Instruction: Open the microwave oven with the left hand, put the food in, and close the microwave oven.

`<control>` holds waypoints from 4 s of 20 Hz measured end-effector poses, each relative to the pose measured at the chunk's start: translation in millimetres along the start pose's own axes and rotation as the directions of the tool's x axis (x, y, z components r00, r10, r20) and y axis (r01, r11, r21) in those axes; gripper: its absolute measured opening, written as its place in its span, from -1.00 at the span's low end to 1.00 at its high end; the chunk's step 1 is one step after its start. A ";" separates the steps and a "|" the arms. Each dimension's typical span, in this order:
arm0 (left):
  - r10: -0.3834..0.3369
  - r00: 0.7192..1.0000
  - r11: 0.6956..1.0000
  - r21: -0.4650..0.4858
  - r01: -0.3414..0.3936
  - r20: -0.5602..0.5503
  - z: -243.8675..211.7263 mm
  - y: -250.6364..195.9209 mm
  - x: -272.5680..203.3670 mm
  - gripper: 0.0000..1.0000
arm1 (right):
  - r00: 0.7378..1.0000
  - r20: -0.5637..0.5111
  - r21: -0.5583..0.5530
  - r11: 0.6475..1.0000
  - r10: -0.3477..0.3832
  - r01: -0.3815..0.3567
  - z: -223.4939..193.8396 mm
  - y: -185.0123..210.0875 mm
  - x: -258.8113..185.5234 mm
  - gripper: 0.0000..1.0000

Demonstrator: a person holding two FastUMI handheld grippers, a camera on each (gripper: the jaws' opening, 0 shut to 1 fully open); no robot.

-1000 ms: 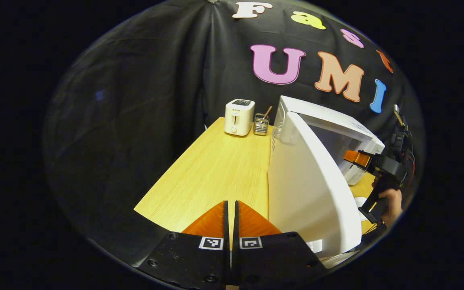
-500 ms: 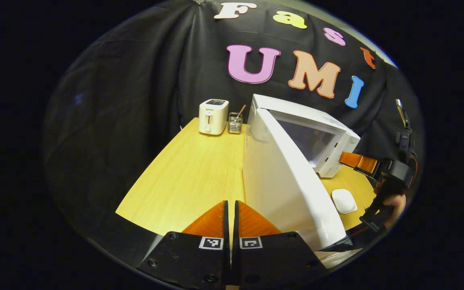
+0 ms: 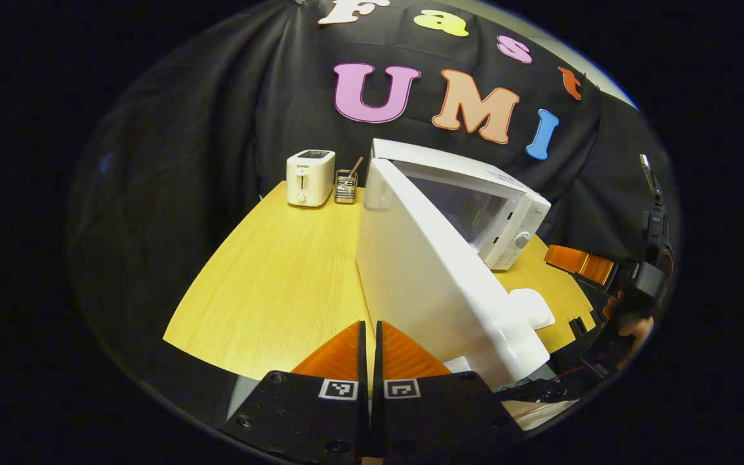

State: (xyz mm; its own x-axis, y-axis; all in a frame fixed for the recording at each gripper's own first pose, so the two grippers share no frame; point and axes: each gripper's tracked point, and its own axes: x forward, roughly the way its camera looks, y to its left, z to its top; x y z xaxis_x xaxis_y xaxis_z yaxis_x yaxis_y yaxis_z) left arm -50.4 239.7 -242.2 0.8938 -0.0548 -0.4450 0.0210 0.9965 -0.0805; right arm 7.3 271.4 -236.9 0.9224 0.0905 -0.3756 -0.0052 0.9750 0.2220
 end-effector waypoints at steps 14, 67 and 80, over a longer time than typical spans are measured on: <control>-0.073 0.997 0.994 0.078 0.070 0.030 20.8 -140.0 42.5 -0.95 | 1.000 -0.010 -0.001 1.000 -0.001 0.001 31.8 -115.4 8.7 0.94; -0.105 0.978 0.992 0.093 0.089 0.182 141.4 -272.6 205.9 -0.99 | 0.993 0.115 -0.020 1.000 0.001 0.001 98.3 -210.3 44.2 0.84; 0.014 0.970 0.996 0.081 -0.035 0.244 127.2 -218.0 95.6 0.28 | 0.985 0.114 -0.137 0.984 0.130 -0.114 98.8 -162.3 45.1 0.84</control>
State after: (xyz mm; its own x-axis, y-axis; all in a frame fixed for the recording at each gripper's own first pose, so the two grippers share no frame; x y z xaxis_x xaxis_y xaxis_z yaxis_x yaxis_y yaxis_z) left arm 87.5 25.1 -153.7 0.9763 -0.0241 -0.2152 0.0264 0.9996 0.0079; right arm 88.0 97.2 -201.0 0.9520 0.1926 -0.2381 -0.1630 0.9769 0.1384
